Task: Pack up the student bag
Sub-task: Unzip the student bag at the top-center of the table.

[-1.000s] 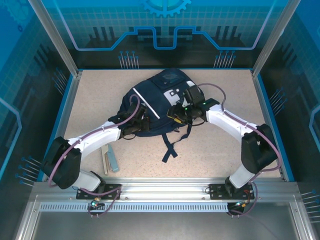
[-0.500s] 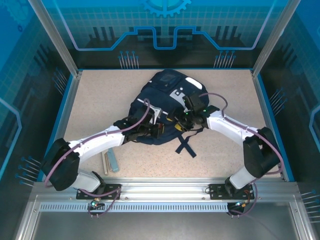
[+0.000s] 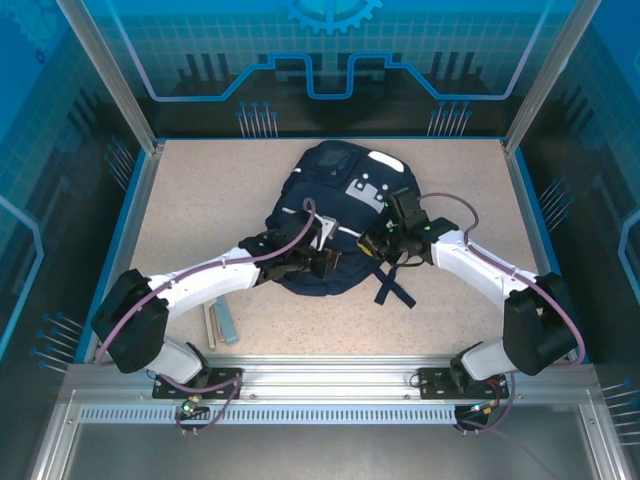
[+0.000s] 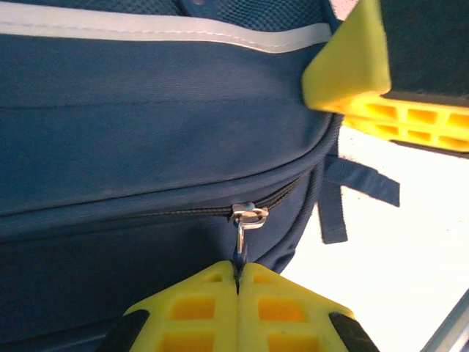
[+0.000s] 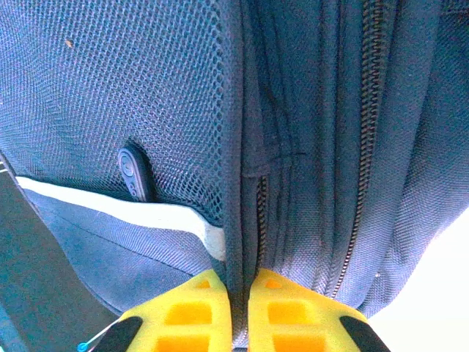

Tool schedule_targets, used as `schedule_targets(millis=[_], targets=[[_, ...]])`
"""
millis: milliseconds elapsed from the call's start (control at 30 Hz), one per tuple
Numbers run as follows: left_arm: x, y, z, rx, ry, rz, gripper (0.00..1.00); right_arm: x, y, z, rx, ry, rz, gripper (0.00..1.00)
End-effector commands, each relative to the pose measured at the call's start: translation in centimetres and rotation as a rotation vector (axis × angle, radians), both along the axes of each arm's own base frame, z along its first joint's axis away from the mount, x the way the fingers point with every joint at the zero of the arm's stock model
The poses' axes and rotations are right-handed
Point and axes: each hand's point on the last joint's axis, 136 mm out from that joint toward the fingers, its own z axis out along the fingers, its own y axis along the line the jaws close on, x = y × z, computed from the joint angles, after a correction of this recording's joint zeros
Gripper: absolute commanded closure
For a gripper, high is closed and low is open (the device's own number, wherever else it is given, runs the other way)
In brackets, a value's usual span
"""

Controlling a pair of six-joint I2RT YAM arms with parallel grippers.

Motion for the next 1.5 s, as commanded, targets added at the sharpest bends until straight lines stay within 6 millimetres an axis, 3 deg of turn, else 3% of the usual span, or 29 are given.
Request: schedule_targets(millis=[0, 233, 300, 400, 500, 567, 667, 800, 1000, 1200, 1333, 1467], targets=[[-0.1, 3.5, -0.1, 0.101, -0.002, 0.055, 1.00, 1.3, -4.1, 0.7, -0.132, -0.065, -0.086, 0.94], [2.1, 7.3, -0.6, 0.151, -0.009, 0.183, 1.00, 1.9, -6.0, 1.2, -0.169, -0.086, -0.098, 0.95], [2.8, 7.6, -0.3, 0.134, -0.011, 0.194, 1.00, 2.1, -6.4, 1.2, -0.167, -0.088, -0.091, 0.94], [2.2, 5.1, 1.1, 0.018, 0.012, 0.108, 1.00, 2.4, -5.8, 1.6, -0.143, -0.101, -0.050, 0.94], [1.1, 1.8, 3.1, -0.104, 0.026, 0.022, 0.79, 2.4, -5.1, 1.9, -0.115, -0.099, -0.023, 0.95], [0.5, 0.1, 3.8, -0.096, -0.001, -0.009, 0.65, 2.4, -4.9, 1.8, -0.109, -0.097, -0.019, 0.94], [0.3, -1.8, 3.7, -0.038, -0.024, -0.005, 0.54, 2.3, -4.7, 1.8, -0.100, -0.095, -0.019, 0.94], [0.6, -3.4, 2.4, 0.069, -0.055, 0.009, 0.51, 2.2, -4.7, 1.9, -0.098, -0.094, -0.017, 0.94], [1.1, -4.8, 0.5, 0.203, -0.049, -0.013, 0.52, 2.1, -4.7, 1.8, -0.095, -0.087, -0.018, 0.94], [2.2, -4.6, -1.3, 0.311, -0.042, 0.016, 0.60, 2.1, -4.6, 1.9, -0.088, -0.089, -0.018, 0.94], [2.6, -4.0, -2.1, 0.355, -0.047, 0.036, 0.75, 2.1, -4.8, 1.8, -0.097, -0.088, -0.021, 0.94], [2.6, -3.3, -1.4, 0.364, -0.081, 0.044, 0.97, 2.0, -5.8, 1.5, -0.138, -0.078, -0.039, 0.95]])
